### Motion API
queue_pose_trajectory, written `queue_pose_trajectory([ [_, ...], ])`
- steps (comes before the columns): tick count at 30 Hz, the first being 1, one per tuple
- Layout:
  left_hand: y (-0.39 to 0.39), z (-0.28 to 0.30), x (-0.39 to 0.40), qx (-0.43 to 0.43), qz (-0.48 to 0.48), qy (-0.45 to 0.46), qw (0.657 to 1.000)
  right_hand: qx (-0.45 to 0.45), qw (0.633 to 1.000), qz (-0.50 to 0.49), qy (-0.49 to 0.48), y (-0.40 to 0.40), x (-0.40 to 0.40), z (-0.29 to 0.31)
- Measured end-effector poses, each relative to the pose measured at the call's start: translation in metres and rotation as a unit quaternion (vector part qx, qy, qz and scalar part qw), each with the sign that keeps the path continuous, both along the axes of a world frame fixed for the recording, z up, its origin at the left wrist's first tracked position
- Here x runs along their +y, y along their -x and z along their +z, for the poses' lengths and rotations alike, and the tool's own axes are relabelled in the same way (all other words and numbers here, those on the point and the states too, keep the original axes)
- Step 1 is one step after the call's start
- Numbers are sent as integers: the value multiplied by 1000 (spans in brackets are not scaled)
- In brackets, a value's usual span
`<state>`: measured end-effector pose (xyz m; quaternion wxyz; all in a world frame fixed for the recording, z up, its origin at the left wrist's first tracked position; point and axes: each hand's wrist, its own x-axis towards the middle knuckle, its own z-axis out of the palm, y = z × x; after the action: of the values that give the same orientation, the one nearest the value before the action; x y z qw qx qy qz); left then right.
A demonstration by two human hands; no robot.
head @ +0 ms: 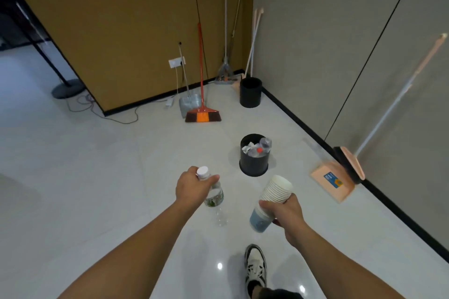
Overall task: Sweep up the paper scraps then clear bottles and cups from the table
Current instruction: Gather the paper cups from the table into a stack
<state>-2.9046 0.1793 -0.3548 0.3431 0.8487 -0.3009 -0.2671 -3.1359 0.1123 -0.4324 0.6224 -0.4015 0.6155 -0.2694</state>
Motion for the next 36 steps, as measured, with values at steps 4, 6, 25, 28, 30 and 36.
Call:
queue_pose_trajectory([
  [4, -10, -6, -74, 9, 31, -21, 999, 8, 1000, 13, -19, -11, -71, -10],
  [6, -11, -11, -109, 10, 31, -28, 999, 7, 1000, 12, -21, -10, -103, -11],
  [25, -50, -113, -426, 49, -12, -95, 994, -9, 998, -69, -3, -31, -378, -50],
  [28, -68, -121, -473, 75, 23, -122, 989, 13, 997, -71, -19, -43, -421, -53],
  [30, -80, -124, -497, 76, 33, -123, 989, 11, 997, -79, -25, -53, -447, -57],
  [36, -112, -153, -542, 74, 84, -152, 982, 50, 996, -44, -58, -96, -515, -88],
])
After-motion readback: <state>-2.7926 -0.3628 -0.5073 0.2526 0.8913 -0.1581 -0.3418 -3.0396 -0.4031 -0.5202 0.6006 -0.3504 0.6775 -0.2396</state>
